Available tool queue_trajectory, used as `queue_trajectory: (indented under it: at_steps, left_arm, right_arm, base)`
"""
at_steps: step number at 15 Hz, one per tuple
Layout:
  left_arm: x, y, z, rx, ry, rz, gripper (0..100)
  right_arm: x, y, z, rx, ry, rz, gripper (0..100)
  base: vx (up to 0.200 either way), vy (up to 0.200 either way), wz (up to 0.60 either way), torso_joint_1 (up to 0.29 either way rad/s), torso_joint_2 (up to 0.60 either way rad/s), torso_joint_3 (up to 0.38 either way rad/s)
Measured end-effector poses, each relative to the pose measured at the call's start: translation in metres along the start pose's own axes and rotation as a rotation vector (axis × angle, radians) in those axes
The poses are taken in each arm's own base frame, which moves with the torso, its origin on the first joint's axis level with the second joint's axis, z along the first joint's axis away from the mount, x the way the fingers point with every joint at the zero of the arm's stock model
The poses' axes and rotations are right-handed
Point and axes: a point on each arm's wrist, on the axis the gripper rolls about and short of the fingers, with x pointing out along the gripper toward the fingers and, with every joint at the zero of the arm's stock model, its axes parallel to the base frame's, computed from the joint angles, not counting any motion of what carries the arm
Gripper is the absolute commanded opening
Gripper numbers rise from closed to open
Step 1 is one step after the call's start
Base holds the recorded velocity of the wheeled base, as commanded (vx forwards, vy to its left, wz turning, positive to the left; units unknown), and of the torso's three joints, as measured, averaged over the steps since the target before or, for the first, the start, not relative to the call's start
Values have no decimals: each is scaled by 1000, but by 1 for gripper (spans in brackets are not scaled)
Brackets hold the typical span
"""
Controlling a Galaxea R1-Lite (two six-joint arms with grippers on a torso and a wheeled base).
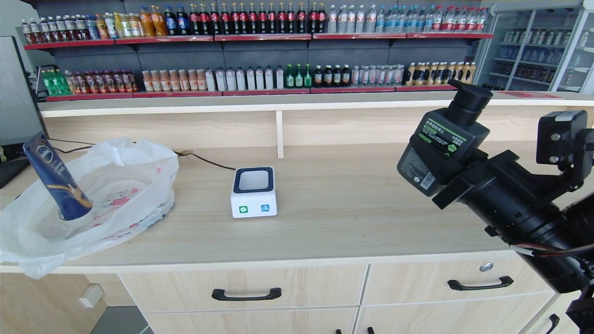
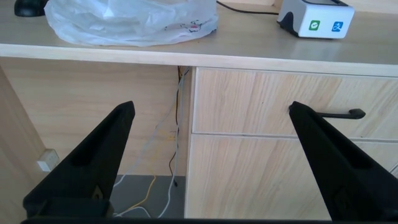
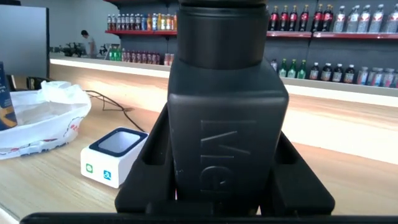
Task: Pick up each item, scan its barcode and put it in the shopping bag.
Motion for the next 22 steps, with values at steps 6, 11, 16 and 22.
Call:
queue_trajectory:
  at_steps: [6, 11, 16, 22]
  left_arm:
    - [0, 0, 0, -1, -1, 0, 100]
    - [0, 0, 0, -3, 0, 0, 100]
    - [0, 0, 0, -5, 0, 0, 100]
    - [0, 0, 0, -5, 0, 0, 100]
  right_arm:
    - [-3, -5, 2, -17, -2, -19, 0]
    - [-11, -11, -4, -39, 34, -40, 0]
    - [-12, -8, -4, -45, 37, -29, 0]
    - [-1, -8, -9, -69, 38, -27, 0]
  base:
    - [0, 200, 0, 6, 6, 3]
    - [0, 200, 0, 4, 2, 1]
    - [0, 200, 0, 1, 1, 3]
    - [0, 67, 0, 0, 2, 2]
